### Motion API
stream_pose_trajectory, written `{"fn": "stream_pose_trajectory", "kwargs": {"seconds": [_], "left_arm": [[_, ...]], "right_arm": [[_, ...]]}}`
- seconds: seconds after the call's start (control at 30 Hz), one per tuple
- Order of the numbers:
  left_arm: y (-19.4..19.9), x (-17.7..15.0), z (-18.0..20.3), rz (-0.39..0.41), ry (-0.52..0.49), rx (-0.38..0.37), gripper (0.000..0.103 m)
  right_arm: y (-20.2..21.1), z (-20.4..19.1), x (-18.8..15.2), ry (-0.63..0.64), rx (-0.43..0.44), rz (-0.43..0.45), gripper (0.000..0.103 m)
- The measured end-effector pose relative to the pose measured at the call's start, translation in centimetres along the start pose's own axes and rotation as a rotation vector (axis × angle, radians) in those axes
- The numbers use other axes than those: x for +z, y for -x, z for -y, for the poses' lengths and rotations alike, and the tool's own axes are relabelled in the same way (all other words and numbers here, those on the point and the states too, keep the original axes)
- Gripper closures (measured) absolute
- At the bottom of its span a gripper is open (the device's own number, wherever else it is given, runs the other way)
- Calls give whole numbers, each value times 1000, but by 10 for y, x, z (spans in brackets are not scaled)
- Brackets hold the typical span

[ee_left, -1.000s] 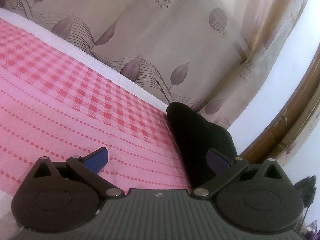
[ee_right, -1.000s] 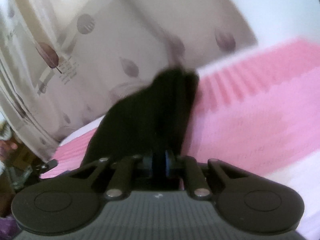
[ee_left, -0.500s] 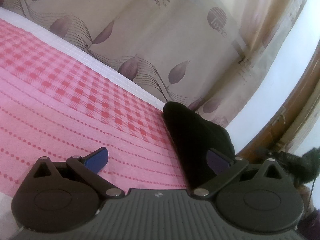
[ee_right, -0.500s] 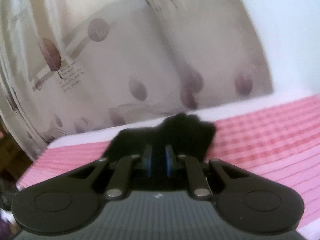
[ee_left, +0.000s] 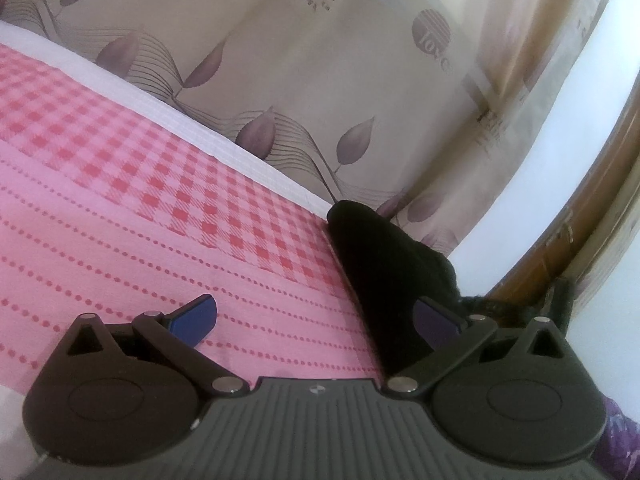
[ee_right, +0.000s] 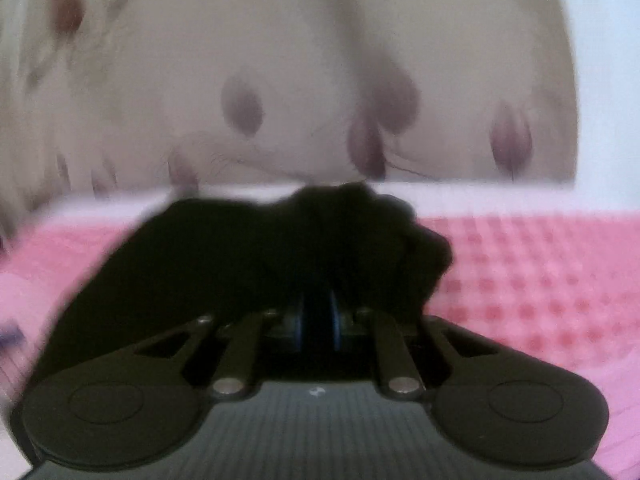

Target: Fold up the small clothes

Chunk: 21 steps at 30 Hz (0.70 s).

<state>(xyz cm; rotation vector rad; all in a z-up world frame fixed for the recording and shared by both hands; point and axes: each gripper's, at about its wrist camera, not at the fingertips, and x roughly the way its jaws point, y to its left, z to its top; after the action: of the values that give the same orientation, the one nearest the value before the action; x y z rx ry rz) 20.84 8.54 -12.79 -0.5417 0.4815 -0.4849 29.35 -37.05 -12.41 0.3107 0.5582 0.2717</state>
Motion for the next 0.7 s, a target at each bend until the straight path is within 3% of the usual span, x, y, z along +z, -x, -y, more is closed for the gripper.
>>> {"fn": "stream_pose_trajectory", "kwargs": {"seconds": [0.07,0.2,0.3,0.4,0.47,0.57,0.7], "left_arm": [[0,0,0,0,0,0,0],[0,-1,2,0,-13,0,0],[-1,-1,6,0,-40,10,0],[-2,-2,10,-5,-70,27,0],[-3,-2,13,-12,-88,44,0],[-4,-3,17,-17,-112,73,0],[-6,-5,25,-24,-162,120,0]], "right_arm": [[14,2,4,-36,-4,46,89],[30,-19,23,76,-32,143,88],[6,-28,36,138,-103,105,88],[-31,-15,30,107,-170,-18,89],[-33,-9,27,58,-156,-11,90],[-7,-12,28,-23,-157,37,87],[57,-36,-6,-10,-143,168,80]]}}
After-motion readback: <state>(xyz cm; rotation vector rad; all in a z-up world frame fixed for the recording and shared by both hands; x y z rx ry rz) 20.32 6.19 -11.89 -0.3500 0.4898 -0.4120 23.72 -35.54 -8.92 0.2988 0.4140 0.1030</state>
